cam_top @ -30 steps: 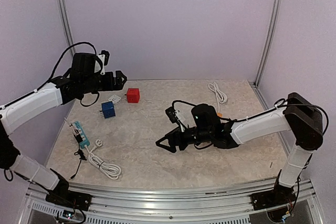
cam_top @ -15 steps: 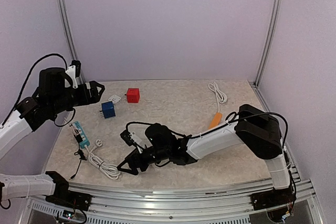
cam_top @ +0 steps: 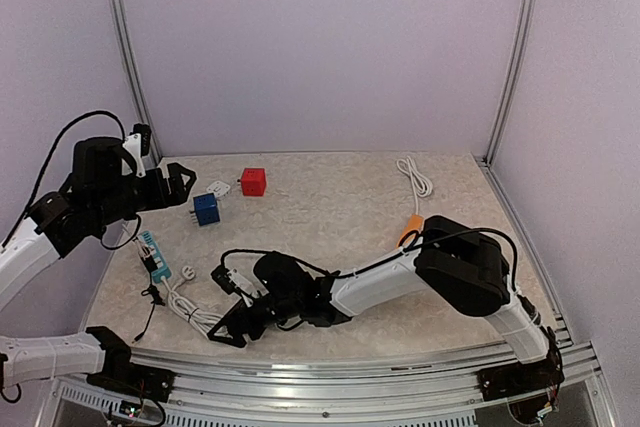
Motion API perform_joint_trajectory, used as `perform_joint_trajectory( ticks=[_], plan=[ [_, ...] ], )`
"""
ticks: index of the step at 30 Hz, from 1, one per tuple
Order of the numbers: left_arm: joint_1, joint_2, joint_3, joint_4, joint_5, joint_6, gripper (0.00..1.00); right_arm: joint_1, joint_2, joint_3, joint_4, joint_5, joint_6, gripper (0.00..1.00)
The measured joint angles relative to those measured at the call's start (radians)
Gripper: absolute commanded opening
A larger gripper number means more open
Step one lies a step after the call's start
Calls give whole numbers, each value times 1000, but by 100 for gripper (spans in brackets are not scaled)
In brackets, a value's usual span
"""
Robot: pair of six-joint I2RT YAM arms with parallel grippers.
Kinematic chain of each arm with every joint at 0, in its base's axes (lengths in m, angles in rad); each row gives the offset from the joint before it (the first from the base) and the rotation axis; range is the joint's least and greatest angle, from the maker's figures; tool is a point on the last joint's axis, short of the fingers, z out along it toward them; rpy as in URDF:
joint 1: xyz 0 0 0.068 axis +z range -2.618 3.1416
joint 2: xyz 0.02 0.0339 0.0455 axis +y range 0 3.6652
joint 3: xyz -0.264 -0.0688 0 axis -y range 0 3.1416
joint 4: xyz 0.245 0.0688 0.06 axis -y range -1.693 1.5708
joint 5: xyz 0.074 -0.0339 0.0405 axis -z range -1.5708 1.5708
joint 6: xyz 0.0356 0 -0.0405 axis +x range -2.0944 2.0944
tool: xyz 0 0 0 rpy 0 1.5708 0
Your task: Pull the plug off the socket
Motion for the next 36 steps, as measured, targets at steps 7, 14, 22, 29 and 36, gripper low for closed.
perform_joint_trajectory(
  ticks=[7,14,22,29,36],
  plan=[
    [0,-20,-8,0,-1,0,99,0,46,72,-23,23,-4,38],
    [0,-10,-18,8,3,0,99,-25,18,-16,16,63,2,15],
    [-5,43,-27,43,8,0,99,-113,-158,-296,76,78,1,0],
    [-16,79,-27,76,23,1,99,-197,-306,-502,88,98,-26,0],
    [-29,109,-27,96,31,1,99,-275,-425,-650,80,130,-49,0]
  ],
)
